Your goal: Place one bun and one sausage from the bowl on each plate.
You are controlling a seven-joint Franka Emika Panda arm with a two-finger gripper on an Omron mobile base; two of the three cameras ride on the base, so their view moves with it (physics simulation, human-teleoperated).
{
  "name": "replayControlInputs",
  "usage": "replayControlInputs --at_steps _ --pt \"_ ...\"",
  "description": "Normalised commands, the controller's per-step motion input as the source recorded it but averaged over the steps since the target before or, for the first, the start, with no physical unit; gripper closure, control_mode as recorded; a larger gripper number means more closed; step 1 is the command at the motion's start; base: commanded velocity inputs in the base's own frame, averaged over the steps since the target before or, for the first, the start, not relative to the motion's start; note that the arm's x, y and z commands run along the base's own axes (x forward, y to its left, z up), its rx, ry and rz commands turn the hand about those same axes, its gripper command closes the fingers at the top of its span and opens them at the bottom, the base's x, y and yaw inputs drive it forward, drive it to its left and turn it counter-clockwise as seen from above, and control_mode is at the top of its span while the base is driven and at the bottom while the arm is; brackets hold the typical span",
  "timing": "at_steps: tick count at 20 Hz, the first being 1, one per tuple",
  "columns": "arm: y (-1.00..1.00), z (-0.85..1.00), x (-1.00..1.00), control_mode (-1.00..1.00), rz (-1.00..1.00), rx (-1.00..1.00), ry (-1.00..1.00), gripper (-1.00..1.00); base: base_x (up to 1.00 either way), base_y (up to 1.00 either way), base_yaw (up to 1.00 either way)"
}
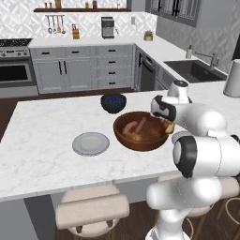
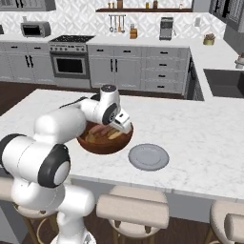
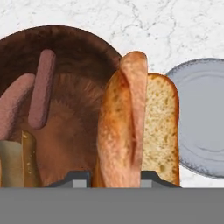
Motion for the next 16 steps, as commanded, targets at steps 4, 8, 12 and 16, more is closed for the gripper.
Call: replayControlInputs --at_steps 4,8,12,16 --pt "-0.99 0.16 -0.49 -1.0 -0.03 0.0 0.08 1.0 0.0 0.0 0.0" --pt "-0.88 -0.39 -0.27 -1.0 -0.01 0.0 0.03 1.0 0.0 0.0 0.0" --pt "-0.48 -0.57 0.06 -1.0 0.0 0.0 0.0 1.0 0.0 0.0 0.0" --pt "0.0 -0.52 0.02 -1.0 0.0 0.0 0.0 1.0 0.0 0.0 0.0"
